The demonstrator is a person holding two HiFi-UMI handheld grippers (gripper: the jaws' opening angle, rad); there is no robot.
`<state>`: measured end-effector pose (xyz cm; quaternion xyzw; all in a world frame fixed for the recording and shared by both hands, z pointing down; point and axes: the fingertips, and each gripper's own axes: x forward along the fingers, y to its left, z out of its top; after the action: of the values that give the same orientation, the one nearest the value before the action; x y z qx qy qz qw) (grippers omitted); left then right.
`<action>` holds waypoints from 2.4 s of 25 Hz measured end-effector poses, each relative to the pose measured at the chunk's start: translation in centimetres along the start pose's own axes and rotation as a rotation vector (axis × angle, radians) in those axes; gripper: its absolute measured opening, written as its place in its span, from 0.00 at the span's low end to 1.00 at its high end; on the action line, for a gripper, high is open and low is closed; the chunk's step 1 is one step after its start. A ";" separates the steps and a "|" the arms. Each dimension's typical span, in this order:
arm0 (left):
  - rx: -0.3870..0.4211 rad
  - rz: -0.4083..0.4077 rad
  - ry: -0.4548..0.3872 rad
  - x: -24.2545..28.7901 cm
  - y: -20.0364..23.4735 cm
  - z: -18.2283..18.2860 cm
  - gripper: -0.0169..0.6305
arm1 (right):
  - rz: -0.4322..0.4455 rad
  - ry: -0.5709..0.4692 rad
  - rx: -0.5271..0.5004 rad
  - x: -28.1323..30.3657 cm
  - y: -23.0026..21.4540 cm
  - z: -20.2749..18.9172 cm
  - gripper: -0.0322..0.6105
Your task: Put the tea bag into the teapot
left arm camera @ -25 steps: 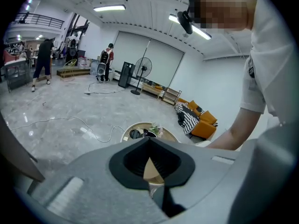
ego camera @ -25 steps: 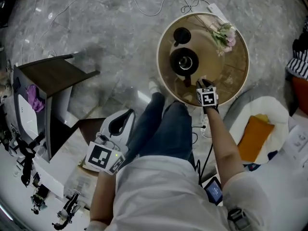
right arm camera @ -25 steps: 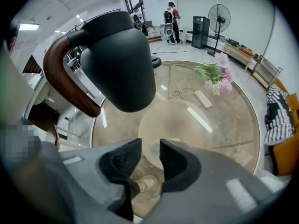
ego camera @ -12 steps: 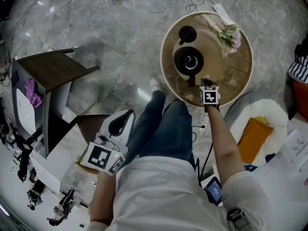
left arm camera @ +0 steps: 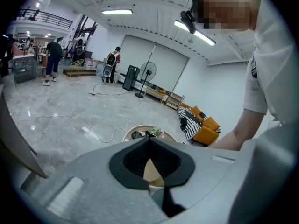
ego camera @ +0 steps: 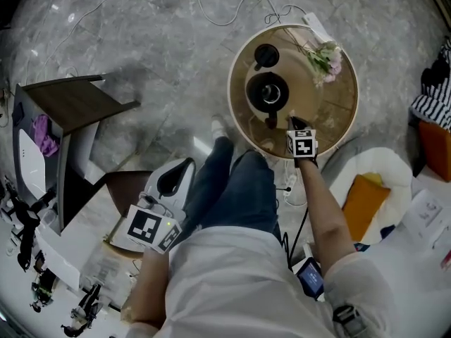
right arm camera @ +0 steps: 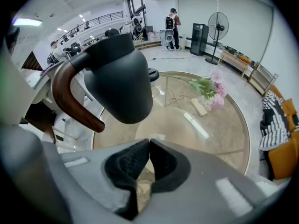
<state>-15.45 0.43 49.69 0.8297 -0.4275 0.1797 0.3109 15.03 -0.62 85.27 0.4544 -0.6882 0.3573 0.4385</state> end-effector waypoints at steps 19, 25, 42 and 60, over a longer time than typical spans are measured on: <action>-0.007 -0.035 -0.107 -1.9 -2.7 1.1 0.04 | 0.040 -0.193 -0.106 -13.0 3.1 11.7 0.06; -0.016 -0.039 -0.135 -2.9 -2.6 1.4 0.04 | 0.088 -0.245 -0.151 -15.5 5.9 15.6 0.06; -0.088 0.005 -0.136 -3.4 -0.6 -0.1 0.04 | 0.190 -0.143 -0.220 -9.8 9.2 17.8 0.06; -0.131 0.037 -0.109 -2.4 -0.3 -1.1 0.04 | 0.226 -0.008 -0.322 -5.2 9.8 16.2 0.08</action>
<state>-16.59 2.77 49.05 0.8079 -0.4701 0.1116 0.3374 2.37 -10.15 73.68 0.2994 -0.7849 0.2878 0.4599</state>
